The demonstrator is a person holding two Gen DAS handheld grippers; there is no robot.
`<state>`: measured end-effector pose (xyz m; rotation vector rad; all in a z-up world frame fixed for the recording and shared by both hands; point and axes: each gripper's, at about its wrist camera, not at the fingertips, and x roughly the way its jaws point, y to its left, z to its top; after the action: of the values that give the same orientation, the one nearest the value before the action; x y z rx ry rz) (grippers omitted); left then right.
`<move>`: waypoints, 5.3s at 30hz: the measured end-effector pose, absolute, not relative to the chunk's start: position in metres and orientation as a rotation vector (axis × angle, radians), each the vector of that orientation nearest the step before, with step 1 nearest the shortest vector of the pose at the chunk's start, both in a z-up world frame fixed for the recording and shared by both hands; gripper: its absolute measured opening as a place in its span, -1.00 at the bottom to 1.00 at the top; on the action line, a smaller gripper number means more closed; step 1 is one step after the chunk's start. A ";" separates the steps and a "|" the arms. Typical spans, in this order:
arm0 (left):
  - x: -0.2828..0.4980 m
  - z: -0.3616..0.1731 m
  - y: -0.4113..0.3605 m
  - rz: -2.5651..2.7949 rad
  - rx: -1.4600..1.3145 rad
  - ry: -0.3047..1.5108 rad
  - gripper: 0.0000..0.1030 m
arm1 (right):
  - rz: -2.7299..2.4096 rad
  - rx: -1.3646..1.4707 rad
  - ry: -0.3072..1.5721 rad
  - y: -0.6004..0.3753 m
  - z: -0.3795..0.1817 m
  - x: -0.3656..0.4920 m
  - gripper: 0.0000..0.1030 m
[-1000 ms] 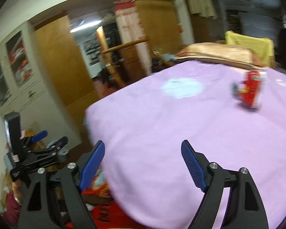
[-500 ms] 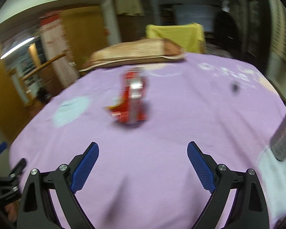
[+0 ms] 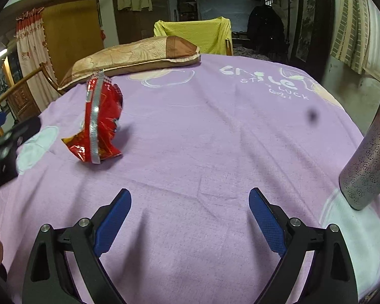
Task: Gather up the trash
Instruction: 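Bring both tools back over the bed toward the remaining trash, then move the left tool over the crumpled white plastic bag while the right tool approaches the red chip bag, then lower the right tool around the red chip bag while the left tool waits over the plastic bag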
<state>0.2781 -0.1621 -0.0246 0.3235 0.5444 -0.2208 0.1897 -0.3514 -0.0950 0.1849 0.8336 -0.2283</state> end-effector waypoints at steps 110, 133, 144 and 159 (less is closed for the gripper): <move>0.394 -0.101 -0.052 -0.010 0.062 0.954 0.89 | -0.203 0.207 0.834 -0.345 -0.092 0.190 0.85; 0.393 -0.100 -0.052 -0.014 0.059 0.951 0.89 | -0.123 0.266 0.713 -0.320 -0.083 0.279 0.89; 0.394 -0.101 -0.052 -0.008 0.057 0.951 0.89 | -0.108 0.325 0.839 -0.326 -0.103 0.295 0.89; 0.394 -0.101 -0.051 -0.010 0.056 0.950 0.89 | -0.086 0.368 0.901 -0.331 -0.114 0.300 0.90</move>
<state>0.3940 -0.0514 -0.1007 0.0565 0.9499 -0.0097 0.3003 -0.3310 -0.1143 0.3683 0.9010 -0.0863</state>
